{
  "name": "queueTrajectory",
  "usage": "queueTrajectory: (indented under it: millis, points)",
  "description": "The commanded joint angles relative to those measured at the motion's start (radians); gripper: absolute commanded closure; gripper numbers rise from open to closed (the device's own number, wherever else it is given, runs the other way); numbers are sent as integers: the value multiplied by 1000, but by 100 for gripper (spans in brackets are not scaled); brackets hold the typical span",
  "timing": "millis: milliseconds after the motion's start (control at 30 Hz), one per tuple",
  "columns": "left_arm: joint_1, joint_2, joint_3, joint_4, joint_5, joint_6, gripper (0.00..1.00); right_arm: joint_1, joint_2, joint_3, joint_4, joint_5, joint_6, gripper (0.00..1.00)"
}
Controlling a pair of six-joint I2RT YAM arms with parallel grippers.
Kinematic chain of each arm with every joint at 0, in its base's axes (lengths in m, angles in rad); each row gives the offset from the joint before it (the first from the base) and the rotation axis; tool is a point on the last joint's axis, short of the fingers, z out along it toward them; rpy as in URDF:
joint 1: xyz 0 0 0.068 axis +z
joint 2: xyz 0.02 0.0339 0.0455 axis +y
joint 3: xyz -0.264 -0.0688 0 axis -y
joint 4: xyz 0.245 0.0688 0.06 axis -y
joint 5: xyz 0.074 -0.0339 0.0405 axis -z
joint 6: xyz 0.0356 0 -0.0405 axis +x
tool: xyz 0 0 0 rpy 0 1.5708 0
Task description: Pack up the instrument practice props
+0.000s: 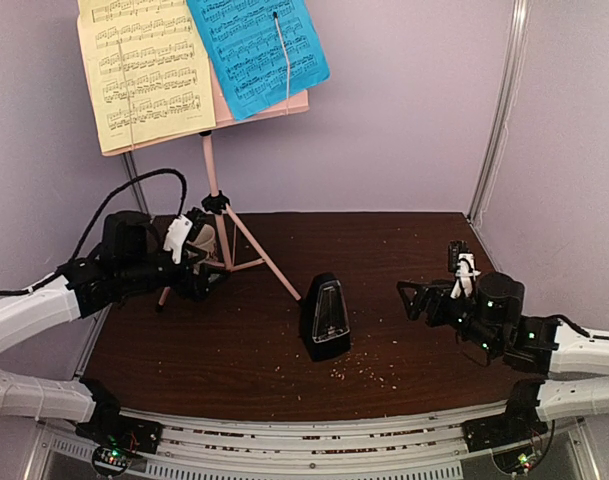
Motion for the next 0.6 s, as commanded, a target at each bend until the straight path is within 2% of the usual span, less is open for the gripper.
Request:
queueTrajectory:
  millis: [0,200,300,467,567]
  points:
    - [-94,17,61,42,-10,-69,14,-158,84,-1,10,-273,10,0]
    - [-205,58,110,100,12,-191,14,-387,234,-26,188,-429,0,0]
    - [-254,125,165,122,43,-202,14,-476,291,-29,245,-480,-27,0]
    - [-347,276,295,88,45,-129,11,-526,323,-69,332,-497,-18,0]
    - [-383,353,343,97,28,-92,4,-529,310,-108,378,-485,-23,0]
